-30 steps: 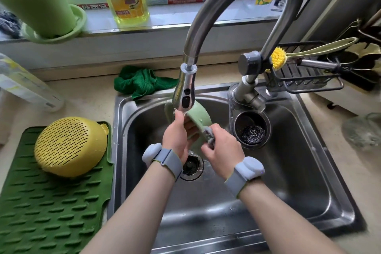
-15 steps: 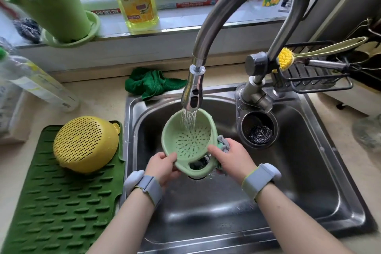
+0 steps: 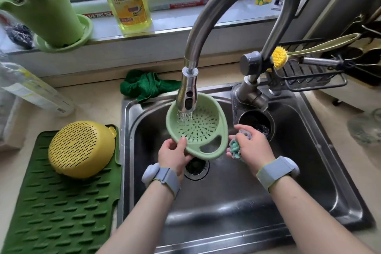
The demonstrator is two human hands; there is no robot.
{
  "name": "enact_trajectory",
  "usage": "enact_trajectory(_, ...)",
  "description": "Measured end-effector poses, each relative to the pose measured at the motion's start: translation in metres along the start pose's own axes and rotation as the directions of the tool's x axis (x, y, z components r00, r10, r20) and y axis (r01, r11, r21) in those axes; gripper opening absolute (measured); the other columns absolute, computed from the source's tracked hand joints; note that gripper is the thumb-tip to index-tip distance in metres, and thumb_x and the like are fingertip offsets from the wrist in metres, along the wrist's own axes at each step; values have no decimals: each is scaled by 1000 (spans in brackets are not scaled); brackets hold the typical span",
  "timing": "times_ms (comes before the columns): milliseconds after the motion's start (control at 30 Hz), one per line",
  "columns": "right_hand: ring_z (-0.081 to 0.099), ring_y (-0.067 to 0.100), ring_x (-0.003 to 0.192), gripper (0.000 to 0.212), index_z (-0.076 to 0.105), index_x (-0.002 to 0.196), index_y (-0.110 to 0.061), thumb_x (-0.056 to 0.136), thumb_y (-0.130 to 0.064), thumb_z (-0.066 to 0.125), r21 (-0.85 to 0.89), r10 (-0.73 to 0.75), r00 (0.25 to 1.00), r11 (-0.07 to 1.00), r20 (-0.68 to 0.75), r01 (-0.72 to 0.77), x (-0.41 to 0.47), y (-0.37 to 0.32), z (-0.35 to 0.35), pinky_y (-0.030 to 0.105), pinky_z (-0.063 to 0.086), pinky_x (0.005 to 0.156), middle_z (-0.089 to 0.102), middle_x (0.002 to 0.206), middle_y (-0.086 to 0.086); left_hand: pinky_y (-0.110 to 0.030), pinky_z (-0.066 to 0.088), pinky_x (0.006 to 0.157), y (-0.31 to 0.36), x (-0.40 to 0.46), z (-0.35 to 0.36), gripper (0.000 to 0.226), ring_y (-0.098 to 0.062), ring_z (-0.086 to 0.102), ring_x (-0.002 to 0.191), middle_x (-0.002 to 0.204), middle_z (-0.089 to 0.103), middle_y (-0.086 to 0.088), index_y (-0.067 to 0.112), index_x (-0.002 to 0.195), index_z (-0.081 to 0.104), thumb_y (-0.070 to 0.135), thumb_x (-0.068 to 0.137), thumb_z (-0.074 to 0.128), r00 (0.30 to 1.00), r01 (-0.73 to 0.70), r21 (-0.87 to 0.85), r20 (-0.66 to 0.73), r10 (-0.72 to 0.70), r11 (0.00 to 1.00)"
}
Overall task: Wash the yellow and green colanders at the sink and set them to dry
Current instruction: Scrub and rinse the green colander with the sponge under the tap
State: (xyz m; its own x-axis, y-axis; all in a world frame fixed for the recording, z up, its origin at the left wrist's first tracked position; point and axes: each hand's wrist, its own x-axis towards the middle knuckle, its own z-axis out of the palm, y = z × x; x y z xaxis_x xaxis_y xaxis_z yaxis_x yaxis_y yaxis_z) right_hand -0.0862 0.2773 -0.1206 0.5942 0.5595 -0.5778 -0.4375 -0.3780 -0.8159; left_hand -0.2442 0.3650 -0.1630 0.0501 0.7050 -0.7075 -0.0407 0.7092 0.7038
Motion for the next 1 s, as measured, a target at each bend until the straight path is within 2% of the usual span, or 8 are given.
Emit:
enact_trajectory(133, 55, 25, 51, 18, 58, 94, -5, 90, 6, 44, -14, -28, 994, 1000, -106, 27, 5, -2, -16, 28, 51, 44, 59, 80, 17, -43, 63, 65, -11, 2, -17, 18, -26, 69, 74, 95, 70, -12, 5, 99, 61, 19, 91, 68, 1000, -10, 311, -25, 19, 950)
enact_trajectory(233, 52, 22, 49, 18, 58, 97, -6, 89, 6, 47, 24, -30, 984, 999, -174, 34, 11, -4, -20, 24, 45, 42, 58, 76, 15, -28, 56, 50, -12, 1, -41, 14, -22, 65, 63, 97, 72, -16, 7, 93, 65, 18, 87, 71, 997, -54, 481, -29, 77, 875)
enact_trajectory(333, 50, 21, 48, 24, 57, 104, -11, 87, 5, 51, 72, -40, 976, 996, -213, 57, 15, -8, -19, 24, 42, 42, 58, 73, 13, -23, 50, 42, -5, 5, -61, 10, -25, 64, 66, 97, 71, -20, 8, 92, 63, 16, 90, 69, 994, -56, 479, -51, 92, 876)
enact_trajectory(467, 50, 21, 48, 26, 52, 108, -14, 88, 3, 51, 111, -73, 972, 989, -224, 100, 18, -15, -15, 23, 41, 41, 59, 73, 11, -36, 58, 60, 13, 9, -65, 10, -32, 69, 83, 100, 71, -21, 12, 87, 59, 15, 91, 67, 995, -51, 402, -58, 81, 914)
enact_trajectory(533, 50, 22, 49, 26, 51, 107, -15, 87, 2, 51, 113, -90, 971, 987, -221, 117, 18, -19, -14, 24, 41, 43, 59, 74, 11, -32, 58, 57, 16, 9, -56, 11, -30, 69, 79, 97, 72, -18, 13, 88, 60, 19, 90, 69, 995, -80, 422, -18, 97, 903)
enact_trajectory(700, 51, 21, 50, 26, 53, 108, -15, 87, 1, 53, 101, -110, 971, 986, -212, 134, 16, -22, -16, 24, 42, 43, 58, 71, 8, -53, 60, 76, 1, 17, -41, 34, -29, 74, 80, 85, 76, -6, 27, 80, 66, 51, 56, 73, 987, -158, 509, 90, 131, 846)
enact_trajectory(900, 52, 21, 52, 27, 54, 110, -15, 87, -1, 54, 88, -113, 969, 987, -220, 135, 16, -20, -20, 24, 43, 43, 60, 74, 7, -52, 61, 72, 1, 9, -41, 27, -29, 74, 80, 86, 76, -8, 19, 85, 66, 36, 66, 76, 989, -151, 473, 63, 138, 868)
enact_trajectory(1000, 61, 23, 61, 32, 60, 110, -25, 81, -12, 61, -25, -191, 938, 981, -290, 192, 20, -20, -24, 29, 50, 48, 64, 81, 1, -52, 62, 68, 5, 10, -44, 20, -30, 74, 79, 90, 74, -11, 18, 85, 65, 28, 75, 78, 984, -169, 503, 43, 170, 847)
